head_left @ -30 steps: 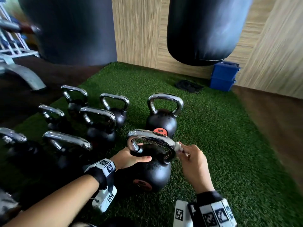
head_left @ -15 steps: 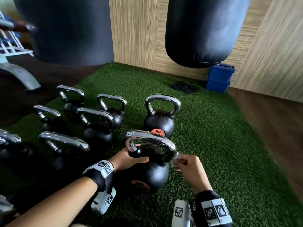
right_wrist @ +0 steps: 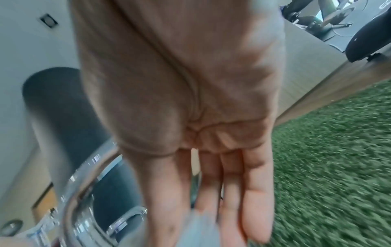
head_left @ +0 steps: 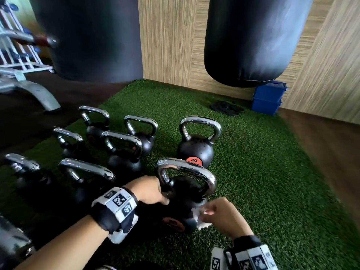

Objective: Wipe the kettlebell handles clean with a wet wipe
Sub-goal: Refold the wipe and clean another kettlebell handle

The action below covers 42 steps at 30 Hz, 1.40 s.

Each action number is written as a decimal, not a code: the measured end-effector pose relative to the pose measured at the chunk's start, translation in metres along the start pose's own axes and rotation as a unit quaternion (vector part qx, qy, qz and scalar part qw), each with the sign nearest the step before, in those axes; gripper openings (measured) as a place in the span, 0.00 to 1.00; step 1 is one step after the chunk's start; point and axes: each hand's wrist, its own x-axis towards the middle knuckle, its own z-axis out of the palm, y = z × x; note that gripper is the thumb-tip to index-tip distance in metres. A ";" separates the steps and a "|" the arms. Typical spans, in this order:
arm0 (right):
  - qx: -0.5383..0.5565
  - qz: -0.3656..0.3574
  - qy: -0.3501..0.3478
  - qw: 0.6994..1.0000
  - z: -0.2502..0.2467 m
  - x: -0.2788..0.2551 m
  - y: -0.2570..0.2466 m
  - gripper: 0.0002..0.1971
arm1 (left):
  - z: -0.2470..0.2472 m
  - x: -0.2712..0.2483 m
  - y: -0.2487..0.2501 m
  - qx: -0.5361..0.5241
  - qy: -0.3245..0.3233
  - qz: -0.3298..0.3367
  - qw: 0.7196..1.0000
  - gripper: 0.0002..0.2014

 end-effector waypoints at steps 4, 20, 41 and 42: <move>0.068 -0.102 -0.035 0.992 -0.025 -0.014 -0.033 0.09 | -0.029 -0.022 0.009 -0.306 -0.056 0.052 0.949 0.19; 0.170 -0.244 0.320 0.899 -0.017 -0.011 -0.075 0.15 | -0.042 -0.035 0.024 -0.479 0.039 0.336 0.810 0.15; 0.235 -0.001 0.239 0.942 0.055 0.046 0.008 0.15 | -0.029 -0.008 0.001 -0.076 0.339 0.351 0.870 0.18; 0.233 -0.001 0.238 0.943 0.056 0.046 0.009 0.15 | -0.027 -0.007 0.000 -0.092 0.338 0.347 0.870 0.18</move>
